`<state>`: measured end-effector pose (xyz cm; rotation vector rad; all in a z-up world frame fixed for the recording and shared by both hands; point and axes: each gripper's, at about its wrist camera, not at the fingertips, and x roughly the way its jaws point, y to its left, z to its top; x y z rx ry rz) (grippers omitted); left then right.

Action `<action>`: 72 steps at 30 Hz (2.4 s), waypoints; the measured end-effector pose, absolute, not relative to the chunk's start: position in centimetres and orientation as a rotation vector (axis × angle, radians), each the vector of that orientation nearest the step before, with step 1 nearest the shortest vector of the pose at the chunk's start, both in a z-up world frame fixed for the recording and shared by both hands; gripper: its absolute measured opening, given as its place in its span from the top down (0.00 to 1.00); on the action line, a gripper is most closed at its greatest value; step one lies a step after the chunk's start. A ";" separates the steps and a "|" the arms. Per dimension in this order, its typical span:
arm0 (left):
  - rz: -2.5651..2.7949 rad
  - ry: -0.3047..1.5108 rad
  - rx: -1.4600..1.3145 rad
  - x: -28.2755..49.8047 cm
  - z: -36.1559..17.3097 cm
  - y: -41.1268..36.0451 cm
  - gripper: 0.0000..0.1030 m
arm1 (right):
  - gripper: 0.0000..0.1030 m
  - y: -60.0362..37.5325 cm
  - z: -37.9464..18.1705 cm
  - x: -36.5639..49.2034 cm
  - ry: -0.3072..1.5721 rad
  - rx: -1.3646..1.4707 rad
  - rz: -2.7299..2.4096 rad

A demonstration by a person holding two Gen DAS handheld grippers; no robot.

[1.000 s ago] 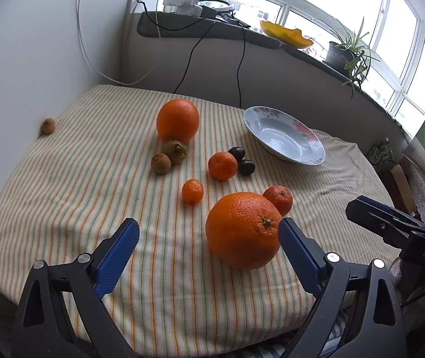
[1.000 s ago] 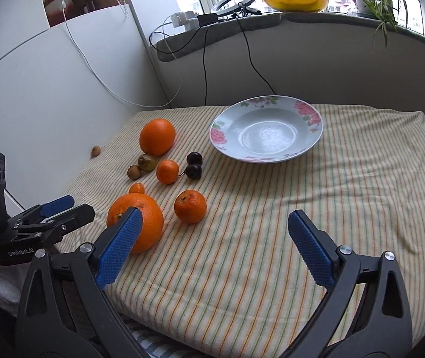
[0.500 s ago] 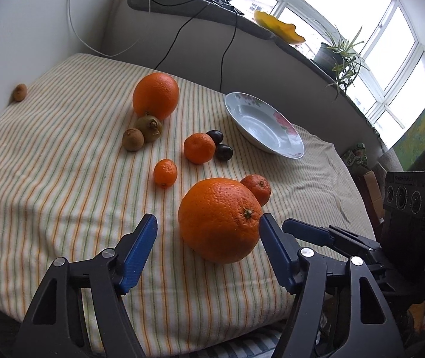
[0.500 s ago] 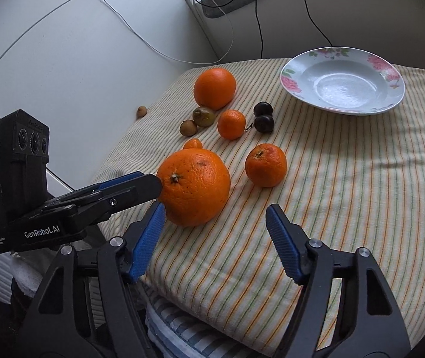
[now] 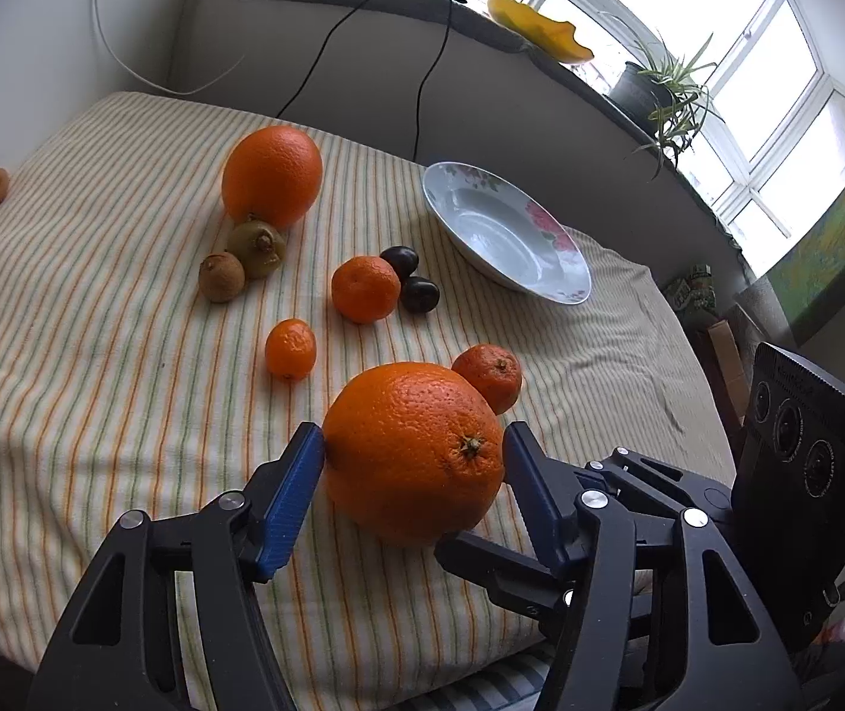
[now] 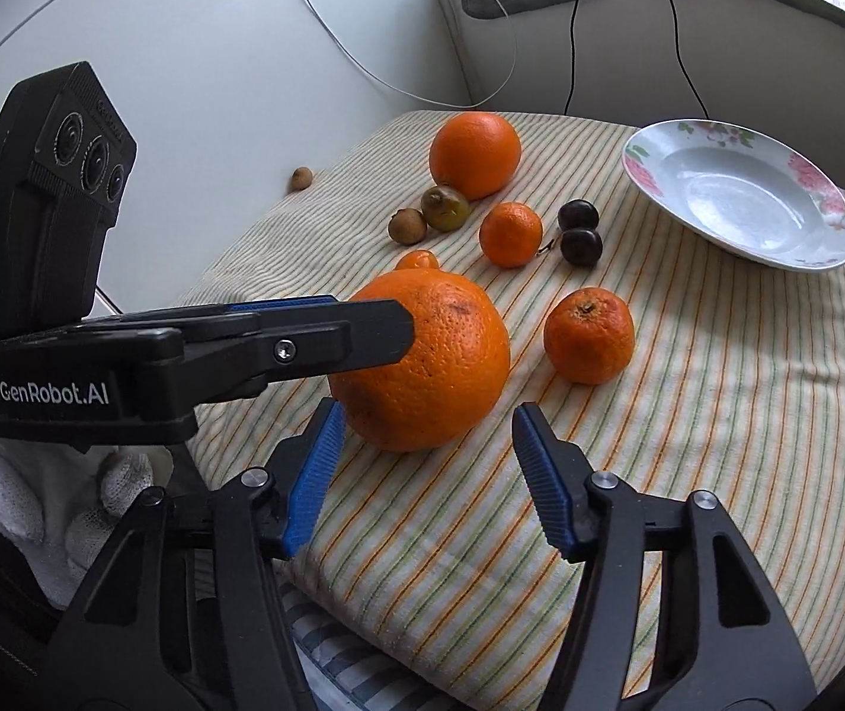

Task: Organize fruits
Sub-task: 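Move the open left gripper around the large orange, then close the left gripper on the large orange and lift it, then carry the large orange with the left gripper and lower it onto the white floral plate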

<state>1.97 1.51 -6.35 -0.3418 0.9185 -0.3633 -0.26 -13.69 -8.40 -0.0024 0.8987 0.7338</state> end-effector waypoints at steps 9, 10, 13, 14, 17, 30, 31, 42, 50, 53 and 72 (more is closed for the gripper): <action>-0.378 0.938 -0.310 2.4 -6.5 1.7 0.42 | 0.42 -12.7 -9.0 0.2 0.890 -0.034 0.740; -0.380 0.939 -0.309 2.4 -6.5 1.7 0.42 | 0.42 -12.6 -9.0 0.3 0.887 -0.039 0.740; -0.375 0.939 -0.302 2.4 -6.4 1.5 0.43 | 0.42 -12.5 -9.1 0.4 0.889 -0.038 0.744; -0.372 0.938 -0.291 2.4 -6.3 1.3 0.43 | 0.42 -12.5 -9.0 0.3 0.889 -0.036 0.743; -0.363 0.931 -0.258 2.2 -6.1 0.8 0.43 | 0.42 -12.4 -9.0 0.3 0.889 -0.035 0.740; -0.363 0.890 -0.238 1.8 -4.6 0.4 0.43 | 0.43 -13.2 -7.6 -0.1 0.857 -0.007 0.742; -0.365 0.885 -0.237 1.9 -4.4 0.3 0.43 | 0.43 -13.3 -7.4 0.0 0.852 -0.006 0.740; -0.429 0.847 -0.175 4.4 -2.4 -2.7 0.43 | 0.43 -16.0 -5.3 1.3 0.812 0.021 0.697; -0.466 0.820 -0.143 7.1 -1.5 -5.1 0.43 | 0.43 -18.4 -4.3 3.8 0.795 0.044 0.656; -0.480 0.813 -0.144 8.2 -1.4 -5.7 0.43 | 0.43 -19.2 -4.0 4.8 0.790 0.051 0.642; -0.542 0.821 -0.133 16.8 -2.3 -9.1 0.43 | 0.43 -22.6 -4.5 13.6 0.807 0.073 0.563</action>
